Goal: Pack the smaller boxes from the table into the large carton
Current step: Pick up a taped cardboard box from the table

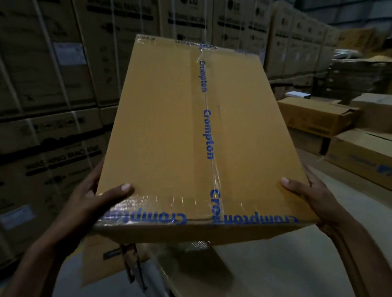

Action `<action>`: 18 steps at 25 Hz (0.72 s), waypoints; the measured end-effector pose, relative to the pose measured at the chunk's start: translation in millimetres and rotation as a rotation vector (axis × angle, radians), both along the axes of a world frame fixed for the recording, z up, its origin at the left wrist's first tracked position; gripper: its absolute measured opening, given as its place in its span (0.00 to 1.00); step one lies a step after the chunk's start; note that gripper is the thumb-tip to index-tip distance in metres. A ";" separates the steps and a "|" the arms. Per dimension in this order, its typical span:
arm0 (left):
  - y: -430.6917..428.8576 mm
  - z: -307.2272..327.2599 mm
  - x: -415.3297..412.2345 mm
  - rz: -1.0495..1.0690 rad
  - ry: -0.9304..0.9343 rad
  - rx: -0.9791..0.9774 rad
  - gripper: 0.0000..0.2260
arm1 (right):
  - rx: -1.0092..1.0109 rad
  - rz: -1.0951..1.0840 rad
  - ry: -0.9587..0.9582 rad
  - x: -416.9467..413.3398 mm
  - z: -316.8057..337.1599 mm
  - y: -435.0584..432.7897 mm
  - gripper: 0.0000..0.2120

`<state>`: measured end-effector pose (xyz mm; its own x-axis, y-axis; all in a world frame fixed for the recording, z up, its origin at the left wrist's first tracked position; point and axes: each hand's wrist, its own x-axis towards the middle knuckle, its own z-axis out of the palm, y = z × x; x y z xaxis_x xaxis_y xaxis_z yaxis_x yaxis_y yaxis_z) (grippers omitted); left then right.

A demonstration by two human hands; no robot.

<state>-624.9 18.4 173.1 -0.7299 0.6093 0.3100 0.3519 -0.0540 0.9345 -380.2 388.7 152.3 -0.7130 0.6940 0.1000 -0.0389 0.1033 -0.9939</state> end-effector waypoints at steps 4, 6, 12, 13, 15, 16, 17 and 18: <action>-2.9 -18.0 88.4 0.074 -0.015 0.036 0.41 | 0.031 0.096 0.055 68.3 -12.0 12.7 0.35; -5.8 -28.7 134.4 0.110 -0.001 0.048 0.40 | 0.037 0.123 0.055 104.0 -14.5 15.5 0.33; -13.6 -42.2 270.2 0.155 -0.009 0.064 0.45 | 0.012 0.254 0.046 212.6 -16.0 29.7 0.48; -13.2 -42.9 288.1 0.162 -0.016 0.068 0.46 | 0.009 0.261 0.044 227.0 -16.5 33.3 0.52; -7.3 -41.6 323.5 0.171 -0.001 0.064 0.47 | 0.011 0.282 0.040 254.4 -17.8 44.9 0.55; -2.7 -41.2 338.7 0.176 0.001 0.060 0.47 | 0.000 0.304 0.040 265.5 -19.1 50.8 0.53; 4.1 -41.8 354.8 0.185 -0.002 0.059 0.47 | -0.011 0.321 0.046 277.7 -19.5 57.7 0.49; 11.3 -41.9 368.8 0.193 -0.004 0.060 0.48 | -0.016 0.331 0.052 287.9 -20.4 66.3 0.46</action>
